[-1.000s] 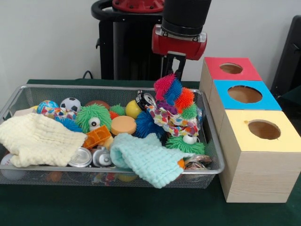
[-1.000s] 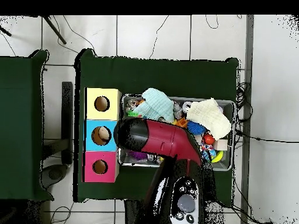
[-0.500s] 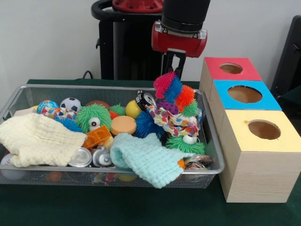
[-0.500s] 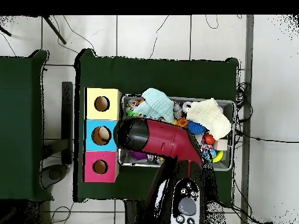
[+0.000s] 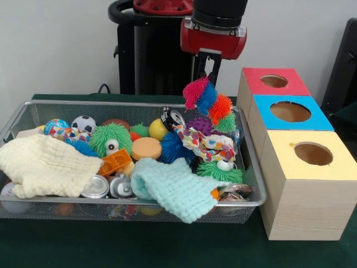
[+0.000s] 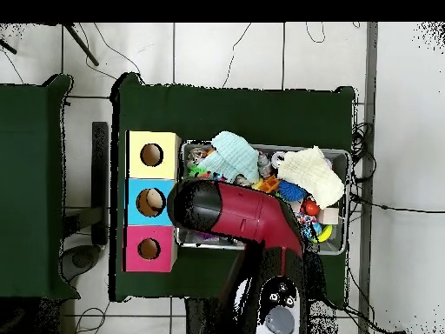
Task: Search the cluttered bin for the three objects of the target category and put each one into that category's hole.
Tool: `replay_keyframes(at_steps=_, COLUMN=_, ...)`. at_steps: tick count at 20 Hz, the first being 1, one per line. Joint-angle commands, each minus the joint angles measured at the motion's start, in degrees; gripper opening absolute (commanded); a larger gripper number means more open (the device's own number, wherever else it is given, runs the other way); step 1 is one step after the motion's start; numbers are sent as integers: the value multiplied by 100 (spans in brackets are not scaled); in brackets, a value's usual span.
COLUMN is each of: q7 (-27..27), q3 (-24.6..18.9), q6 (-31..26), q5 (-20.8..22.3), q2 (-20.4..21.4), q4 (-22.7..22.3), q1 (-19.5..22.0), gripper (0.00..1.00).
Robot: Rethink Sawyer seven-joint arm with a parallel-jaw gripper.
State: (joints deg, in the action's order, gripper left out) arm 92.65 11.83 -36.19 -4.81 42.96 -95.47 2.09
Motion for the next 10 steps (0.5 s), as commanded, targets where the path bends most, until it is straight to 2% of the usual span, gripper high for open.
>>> replay_keyframes(at_steps=1, q7=601, q3=-440, q6=28, q5=-34, q2=285, q4=-676, q1=139, gripper=0)
replay_keyframes(at_steps=10, q7=444, q3=-543, q6=451, q5=69, q2=272, q4=-937, q1=360, gripper=0)
